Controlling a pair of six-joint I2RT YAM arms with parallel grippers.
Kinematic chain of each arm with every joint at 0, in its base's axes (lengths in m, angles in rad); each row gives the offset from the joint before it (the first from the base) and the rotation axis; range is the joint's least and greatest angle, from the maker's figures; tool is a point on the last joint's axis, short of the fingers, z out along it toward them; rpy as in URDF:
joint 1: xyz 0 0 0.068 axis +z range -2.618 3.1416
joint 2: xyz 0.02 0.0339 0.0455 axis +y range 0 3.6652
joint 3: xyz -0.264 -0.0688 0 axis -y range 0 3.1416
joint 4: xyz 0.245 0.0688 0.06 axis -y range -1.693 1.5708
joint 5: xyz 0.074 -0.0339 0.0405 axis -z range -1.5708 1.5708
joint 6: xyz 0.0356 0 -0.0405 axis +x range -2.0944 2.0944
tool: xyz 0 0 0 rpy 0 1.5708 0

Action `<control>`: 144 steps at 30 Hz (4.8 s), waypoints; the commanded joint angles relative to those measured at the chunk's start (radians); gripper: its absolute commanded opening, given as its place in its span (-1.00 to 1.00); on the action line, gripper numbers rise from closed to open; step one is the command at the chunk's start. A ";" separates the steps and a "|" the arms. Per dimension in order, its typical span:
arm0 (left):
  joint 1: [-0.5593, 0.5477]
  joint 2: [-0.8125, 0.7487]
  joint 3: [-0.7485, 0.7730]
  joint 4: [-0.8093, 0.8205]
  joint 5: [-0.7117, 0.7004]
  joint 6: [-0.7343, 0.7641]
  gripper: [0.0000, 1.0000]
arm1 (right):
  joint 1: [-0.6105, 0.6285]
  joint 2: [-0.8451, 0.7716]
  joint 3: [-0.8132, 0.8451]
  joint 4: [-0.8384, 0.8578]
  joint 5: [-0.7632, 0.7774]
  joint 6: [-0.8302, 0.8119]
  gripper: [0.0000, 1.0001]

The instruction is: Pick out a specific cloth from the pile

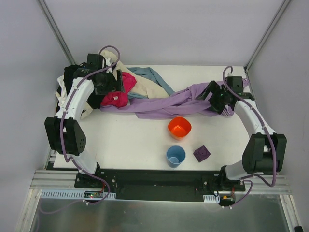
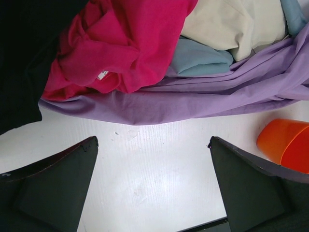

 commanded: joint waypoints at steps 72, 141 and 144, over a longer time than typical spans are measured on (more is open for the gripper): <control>-0.006 -0.046 -0.116 0.070 -0.001 0.033 0.96 | -0.115 0.334 1.267 0.521 -0.214 0.650 -0.99; 0.218 0.710 0.352 0.333 0.337 -0.285 -1.00 | -0.492 0.315 1.228 0.759 -0.352 0.937 -0.99; 0.218 0.704 0.337 0.333 0.349 -0.277 -1.00 | -0.503 0.332 1.241 0.746 -0.336 0.918 -1.00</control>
